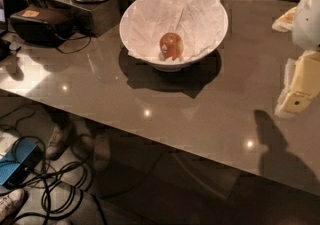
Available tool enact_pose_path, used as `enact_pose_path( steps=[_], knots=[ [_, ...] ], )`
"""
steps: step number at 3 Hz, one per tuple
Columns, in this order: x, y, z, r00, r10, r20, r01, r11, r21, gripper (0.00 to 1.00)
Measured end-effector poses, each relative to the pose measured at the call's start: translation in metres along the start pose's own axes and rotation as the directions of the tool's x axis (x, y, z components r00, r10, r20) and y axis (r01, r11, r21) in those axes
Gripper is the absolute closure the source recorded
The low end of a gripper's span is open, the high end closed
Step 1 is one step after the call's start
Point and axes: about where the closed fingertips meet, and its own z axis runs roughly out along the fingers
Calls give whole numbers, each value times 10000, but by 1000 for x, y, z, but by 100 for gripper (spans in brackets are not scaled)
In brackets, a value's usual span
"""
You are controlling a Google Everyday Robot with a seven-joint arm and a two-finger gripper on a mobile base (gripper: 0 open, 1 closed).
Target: Pick apple from white bowl
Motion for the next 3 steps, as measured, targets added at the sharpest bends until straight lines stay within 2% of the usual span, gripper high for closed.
enact_pose_path(
  steps=[1, 2, 3],
  knots=[
    [0, 0, 0, 10000, 0, 0, 0, 10000, 0, 0],
    [-10, -7, -2, 9997, 86, 246, -83, 9999, -144, 0],
    [-52, -53, 7, 9983, 331, 487, -291, 9964, -791, 0]
  ],
)
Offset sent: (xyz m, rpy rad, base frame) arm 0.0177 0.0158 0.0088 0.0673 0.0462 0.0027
